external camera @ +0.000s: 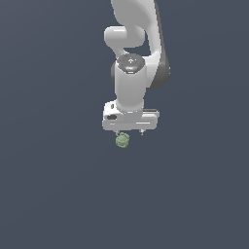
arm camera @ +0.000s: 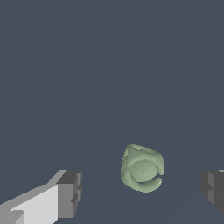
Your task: Pick up the object and move it to a goal position.
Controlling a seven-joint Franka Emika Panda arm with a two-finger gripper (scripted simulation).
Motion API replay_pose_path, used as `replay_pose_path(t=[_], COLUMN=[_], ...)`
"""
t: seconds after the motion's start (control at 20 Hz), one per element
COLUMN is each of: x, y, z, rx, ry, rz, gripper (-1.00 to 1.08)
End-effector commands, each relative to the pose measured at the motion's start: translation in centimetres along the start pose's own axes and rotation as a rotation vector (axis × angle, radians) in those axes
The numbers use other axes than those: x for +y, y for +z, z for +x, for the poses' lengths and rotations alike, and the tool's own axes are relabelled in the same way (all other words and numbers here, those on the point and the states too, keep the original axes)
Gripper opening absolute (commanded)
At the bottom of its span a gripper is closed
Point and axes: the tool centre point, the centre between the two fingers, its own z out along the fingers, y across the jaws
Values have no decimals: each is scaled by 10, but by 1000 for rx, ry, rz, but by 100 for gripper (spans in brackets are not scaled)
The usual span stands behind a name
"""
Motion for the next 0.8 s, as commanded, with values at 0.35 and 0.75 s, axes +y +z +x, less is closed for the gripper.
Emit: replay_pose_path(t=[0.35, 0.75], x=[14, 18], y=[-1, 2], z=[-2, -3], rx=[-4, -6], ry=[14, 23], rz=[10, 11], gripper=[100, 100])
